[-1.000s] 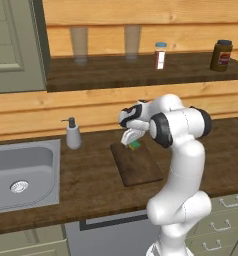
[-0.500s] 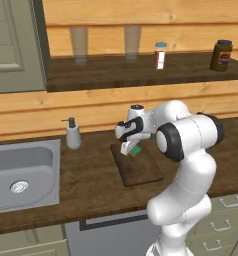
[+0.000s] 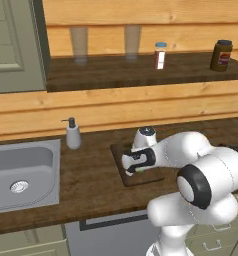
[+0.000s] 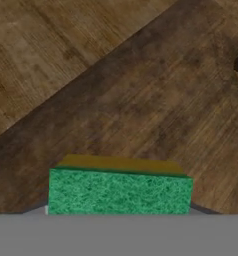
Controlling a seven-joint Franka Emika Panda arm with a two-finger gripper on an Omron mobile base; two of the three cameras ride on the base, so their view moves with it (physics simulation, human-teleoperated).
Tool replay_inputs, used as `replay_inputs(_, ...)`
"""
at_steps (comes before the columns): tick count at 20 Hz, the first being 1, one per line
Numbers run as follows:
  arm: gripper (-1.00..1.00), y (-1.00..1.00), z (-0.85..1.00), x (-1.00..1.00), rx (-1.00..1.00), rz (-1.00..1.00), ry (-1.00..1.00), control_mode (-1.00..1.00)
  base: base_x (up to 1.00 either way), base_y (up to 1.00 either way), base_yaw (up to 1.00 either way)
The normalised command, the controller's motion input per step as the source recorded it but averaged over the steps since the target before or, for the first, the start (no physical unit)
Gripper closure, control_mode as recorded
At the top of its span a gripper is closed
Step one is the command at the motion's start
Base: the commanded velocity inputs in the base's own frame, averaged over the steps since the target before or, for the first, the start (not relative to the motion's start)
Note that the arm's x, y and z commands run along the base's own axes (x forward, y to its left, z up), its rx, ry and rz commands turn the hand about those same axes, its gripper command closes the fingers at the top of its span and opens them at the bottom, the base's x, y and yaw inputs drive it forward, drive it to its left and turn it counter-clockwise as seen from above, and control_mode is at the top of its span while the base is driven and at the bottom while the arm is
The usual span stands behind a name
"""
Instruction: Pick up the sponge from the counter and clean the cutting board by briefly scrubbing or pressing down on the cutting board. Once finished, release the sponge.
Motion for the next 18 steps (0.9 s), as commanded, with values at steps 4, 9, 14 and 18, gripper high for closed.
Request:
replay_inputs(4,1.0,0.0,-0.21,-0.91,0.0,0.16,-0.07,-1.0,0.0,0.0,0.0)
replay_inputs(9,1.0,0.0,-0.03,-0.2,0.0,0.16,0.0,-1.0,0.0,0.0,0.0)
replay_inputs(14,1.0,0.18,-0.16,0.08,0.0,0.14,0.11,-1.0,0.0,0.0,0.0)
replay_inputs(18,1.0,0.47,-0.51,0.25,0.0,0.16,0.24,-1.0,0.0,0.0,0.0)
